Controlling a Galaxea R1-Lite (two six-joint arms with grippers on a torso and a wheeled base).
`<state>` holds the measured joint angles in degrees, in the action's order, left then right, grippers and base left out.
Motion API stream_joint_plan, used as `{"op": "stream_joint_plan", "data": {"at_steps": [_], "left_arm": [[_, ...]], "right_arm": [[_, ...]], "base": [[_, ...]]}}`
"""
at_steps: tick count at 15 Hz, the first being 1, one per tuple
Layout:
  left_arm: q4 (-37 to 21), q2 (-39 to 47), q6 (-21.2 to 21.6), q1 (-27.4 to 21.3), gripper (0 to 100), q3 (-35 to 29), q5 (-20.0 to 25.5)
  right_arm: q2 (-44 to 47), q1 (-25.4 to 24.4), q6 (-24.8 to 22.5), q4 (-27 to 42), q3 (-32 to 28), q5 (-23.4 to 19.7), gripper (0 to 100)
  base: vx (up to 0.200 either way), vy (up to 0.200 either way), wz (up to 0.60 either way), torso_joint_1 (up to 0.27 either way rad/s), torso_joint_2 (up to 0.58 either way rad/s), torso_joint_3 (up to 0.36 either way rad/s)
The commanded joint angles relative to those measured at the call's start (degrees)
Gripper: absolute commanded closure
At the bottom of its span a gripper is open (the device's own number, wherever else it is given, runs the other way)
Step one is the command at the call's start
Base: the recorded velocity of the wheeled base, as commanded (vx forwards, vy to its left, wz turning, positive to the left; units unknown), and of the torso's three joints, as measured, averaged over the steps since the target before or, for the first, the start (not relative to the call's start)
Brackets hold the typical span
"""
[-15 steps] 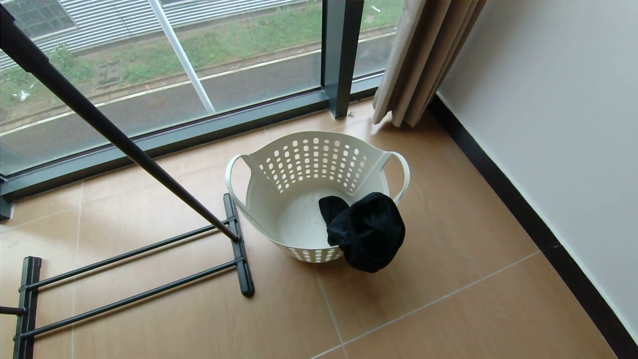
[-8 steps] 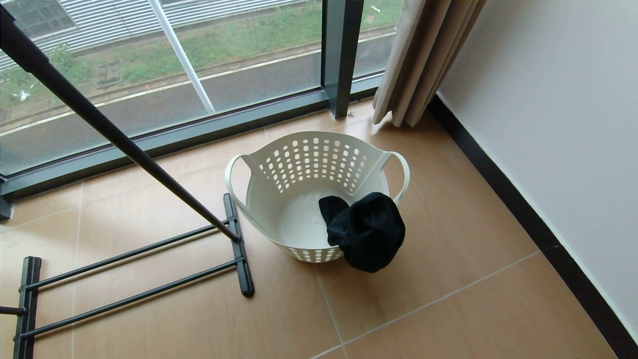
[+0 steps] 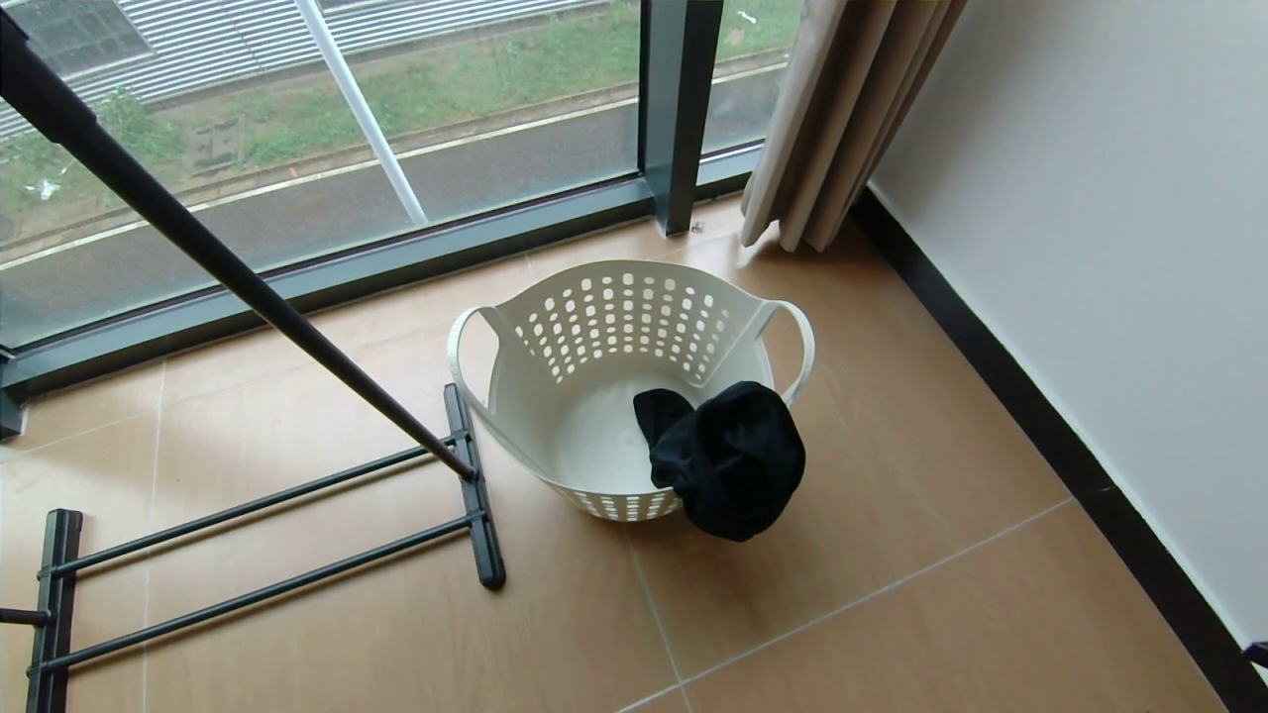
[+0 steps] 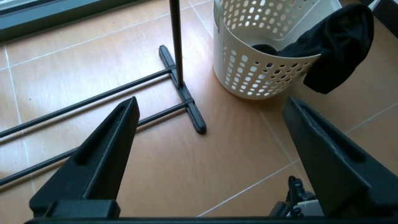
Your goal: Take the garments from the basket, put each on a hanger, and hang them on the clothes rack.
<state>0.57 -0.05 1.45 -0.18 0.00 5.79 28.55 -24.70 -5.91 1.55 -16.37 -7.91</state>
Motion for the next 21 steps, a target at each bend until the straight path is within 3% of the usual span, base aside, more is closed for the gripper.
{"op": "stream_joint_plan", "data": {"at_steps": [1, 3, 5, 6, 8, 10, 11, 12, 14, 16, 21], "left_arm": [[0.0, 0.0, 0.0, 0.0, 0, 0.0, 0.0], [0.0, 0.0, 0.0, 0.0, 0, 0.0, 0.0], [0.0, 0.0, 0.0, 0.0, 0, 0.0, 0.0], [0.0, 0.0, 0.0, 0.0, 0, 0.0, 0.0], [0.0, 0.0, 0.0, 0.0, 0, 0.0, 0.0], [0.0, 0.0, 0.0, 0.0, 0, 0.0, 0.0], [0.0, 0.0, 0.0, 0.0, 0, 0.0, 0.0], [0.0, 0.0, 0.0, 0.0, 0, 0.0, 0.0], [0.0, 0.0, 0.0, 0.0, 0, 0.0, 0.0], [0.0, 0.0, 0.0, 0.0, 0, 0.0, 0.0], [0.0, 0.0, 0.0, 0.0, 0, 0.0, -0.1]], "right_arm": [[20.8, -1.9, -3.4, -8.1, -7.1, -0.1, 0], [27.9, -1.9, -6.0, -13.1, -9.1, -0.2, 0], [39.3, -1.7, -15.1, -22.5, -11.1, -0.1, 0], [41.6, -1.7, -17.4, -23.6, -12.0, -0.1, 0], [50.0, -1.6, -28.1, -24.1, -17.7, -0.1, 0], [56.7, -1.7, -35.8, -24.2, -23.8, -0.1, 0], [58.3, -1.6, -37.7, -24.2, -25.3, -0.1, 0], [63.1, 0.1, -45.8, -24.2, -30.1, -0.1, 0], [66.7, 3.0, -58.6, -24.3, -33.2, -0.1, 0], [68.9, 5.9, -68.2, -24.3, -34.2, 0.0, 0], [75.6, 3.5, -66.4, -24.5, -38.6, -0.3, 0]], "base": [[0.0, 0.0, 0.0, 0.0, 0.0, 0.0], [0.0, 0.0, 0.0, 0.0, 0.0, 0.0], [0.0, 0.0, 0.0, 0.0, 0.0, 0.0], [0.0, 0.0, 0.0, 0.0, 0.0, 0.0], [0.0, 0.0, 0.0, 0.0, 0.0, 0.0], [0.0, 0.0, 0.0, 0.0, 0.0, 0.0], [0.0, 0.0, 0.0, 0.0, 0.0, 0.0], [0.0, 0.0, 0.0, 0.0, 0.0, 0.0], [0.0, 0.0, 0.0, 0.0, 0.0, 0.0], [0.0, 0.0, 0.0, 0.0, 0.0, 0.0], [0.0, 0.0, 0.0, 0.0, 0.0, 0.0]]}}
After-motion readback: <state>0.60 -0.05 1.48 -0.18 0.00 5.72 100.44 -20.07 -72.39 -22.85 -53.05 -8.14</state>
